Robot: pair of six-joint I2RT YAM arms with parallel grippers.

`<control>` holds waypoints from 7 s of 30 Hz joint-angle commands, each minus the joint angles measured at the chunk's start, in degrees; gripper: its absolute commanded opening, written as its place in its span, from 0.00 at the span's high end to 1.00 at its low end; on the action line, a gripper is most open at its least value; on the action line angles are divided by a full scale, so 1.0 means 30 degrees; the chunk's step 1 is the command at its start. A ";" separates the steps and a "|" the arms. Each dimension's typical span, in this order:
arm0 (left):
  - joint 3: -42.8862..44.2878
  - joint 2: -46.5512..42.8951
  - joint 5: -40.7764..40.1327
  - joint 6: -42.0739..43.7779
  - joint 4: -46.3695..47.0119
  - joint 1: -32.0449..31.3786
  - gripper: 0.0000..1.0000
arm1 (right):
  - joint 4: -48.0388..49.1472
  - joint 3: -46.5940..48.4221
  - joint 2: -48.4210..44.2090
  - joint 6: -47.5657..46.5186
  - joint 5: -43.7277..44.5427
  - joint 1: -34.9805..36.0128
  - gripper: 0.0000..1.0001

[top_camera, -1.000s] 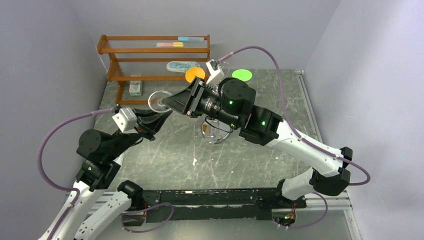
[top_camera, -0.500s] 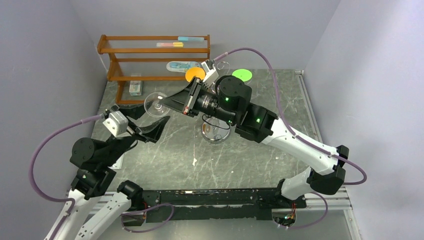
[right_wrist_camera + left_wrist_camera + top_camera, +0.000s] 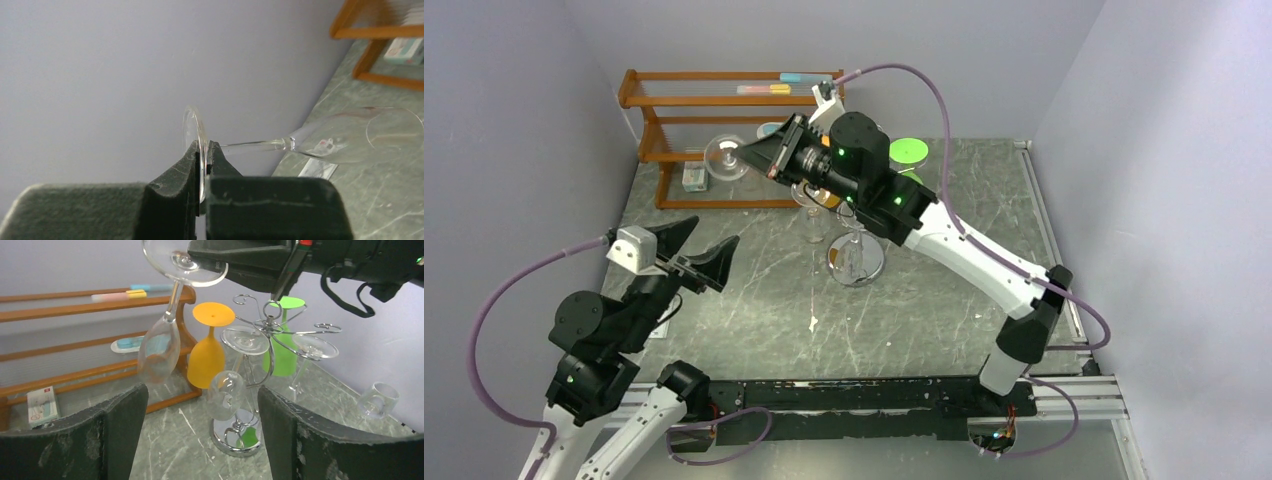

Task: Place the wine glass upside down on the wine glass rack

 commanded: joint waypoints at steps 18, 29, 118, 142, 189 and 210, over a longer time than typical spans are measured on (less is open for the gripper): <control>0.1362 0.0750 -0.2444 -0.2065 -0.2208 -0.0086 0.17 | 0.0778 0.3850 0.2529 -0.1412 -0.0406 -0.6042 1.00; 0.1527 0.1438 -0.3278 -0.3314 -0.2816 -0.0057 0.17 | -0.0036 0.1468 0.0565 -0.0810 0.0989 -0.7064 1.00; 0.0641 0.1320 -0.4511 -0.4752 -0.3345 -0.0069 0.07 | -0.4153 -0.2132 -0.0859 -0.1762 0.0440 -1.0051 0.65; 0.0422 0.1214 -0.4251 -0.5289 -0.3514 -0.0062 0.07 | -0.5961 -0.3059 -0.2824 -0.0924 -0.0651 -1.0045 0.27; -0.0253 0.1844 -0.3652 -0.5069 -0.1590 -0.0050 0.04 | -1.6819 -1.2741 -1.2845 -0.3573 1.6775 -1.0712 0.26; -0.0654 0.1704 -0.4300 -0.5841 -0.1061 -0.0078 0.05 | -1.6654 -1.8534 -1.4134 0.1309 1.3912 -1.0694 0.51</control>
